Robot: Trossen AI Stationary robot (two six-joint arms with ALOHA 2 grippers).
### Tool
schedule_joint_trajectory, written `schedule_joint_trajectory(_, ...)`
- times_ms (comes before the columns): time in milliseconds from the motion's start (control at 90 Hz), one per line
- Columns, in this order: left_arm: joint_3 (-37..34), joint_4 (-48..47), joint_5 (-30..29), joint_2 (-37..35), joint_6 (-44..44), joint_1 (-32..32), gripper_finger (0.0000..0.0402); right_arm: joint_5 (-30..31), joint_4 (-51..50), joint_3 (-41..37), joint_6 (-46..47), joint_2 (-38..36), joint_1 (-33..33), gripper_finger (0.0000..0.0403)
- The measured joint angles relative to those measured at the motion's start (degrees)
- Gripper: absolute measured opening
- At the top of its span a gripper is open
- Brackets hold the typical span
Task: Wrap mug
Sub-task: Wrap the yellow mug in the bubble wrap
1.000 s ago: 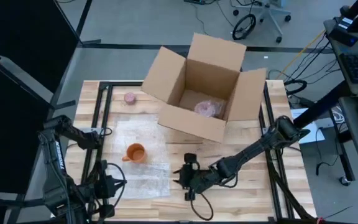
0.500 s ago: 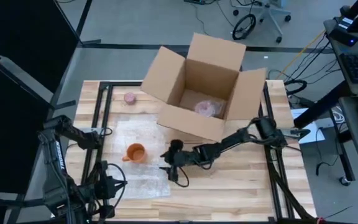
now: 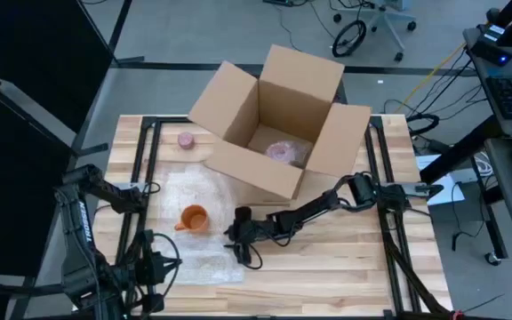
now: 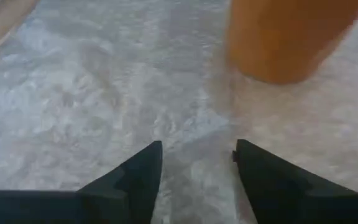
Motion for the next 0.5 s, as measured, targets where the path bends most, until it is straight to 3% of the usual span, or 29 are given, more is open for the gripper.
schedule_joint_trajectory(500, 0.00, -0.04, 0.00, 0.00, 0.02, 0.00, 0.0000, 0.40, -0.24, -0.02, -3.95, -5.58, 0.83, 0.0038)
